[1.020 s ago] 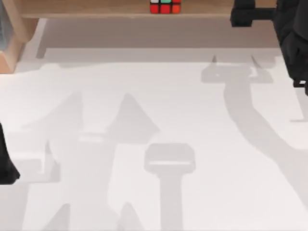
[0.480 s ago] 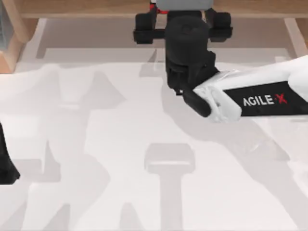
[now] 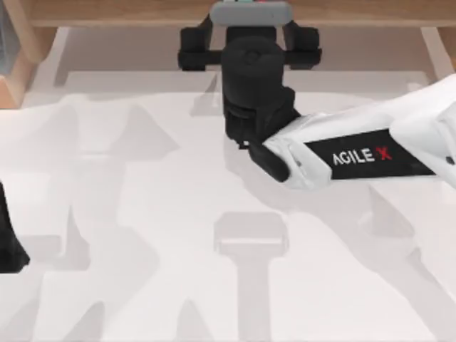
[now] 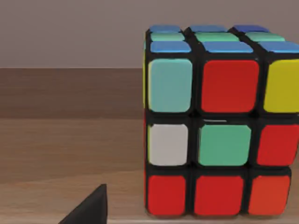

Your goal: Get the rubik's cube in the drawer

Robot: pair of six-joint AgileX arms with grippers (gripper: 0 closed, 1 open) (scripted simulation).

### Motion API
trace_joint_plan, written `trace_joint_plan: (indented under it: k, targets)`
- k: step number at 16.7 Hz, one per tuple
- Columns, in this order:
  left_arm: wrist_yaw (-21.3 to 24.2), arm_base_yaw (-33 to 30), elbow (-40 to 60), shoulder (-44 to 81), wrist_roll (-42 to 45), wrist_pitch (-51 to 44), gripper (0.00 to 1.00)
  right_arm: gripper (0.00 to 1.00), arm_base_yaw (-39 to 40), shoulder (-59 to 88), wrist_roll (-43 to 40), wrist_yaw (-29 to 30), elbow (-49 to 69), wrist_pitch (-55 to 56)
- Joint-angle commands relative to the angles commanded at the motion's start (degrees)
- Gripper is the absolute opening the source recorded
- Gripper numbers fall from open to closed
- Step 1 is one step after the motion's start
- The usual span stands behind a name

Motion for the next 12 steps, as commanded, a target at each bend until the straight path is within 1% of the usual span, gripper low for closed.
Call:
trace_joint_plan:
  k: [3, 10, 12]
  targets:
    - [0.0, 0.0, 0.0, 0.0, 0.0, 0.0, 1.0, 1.0, -0.5, 1.1, 0.0, -0.6, 2.2, -0.8]
    - [0.0, 0.0, 0.0, 0.0, 0.0, 0.0, 1.0, 1.0, -3.7, 7.7, -0.2, -3.8, 14.4, -6.3]
    - [0.0, 0.0, 0.0, 0.0, 0.0, 0.0, 1.0, 1.0, -4.3, 8.9, -0.2, -4.3, 16.4, -7.1]
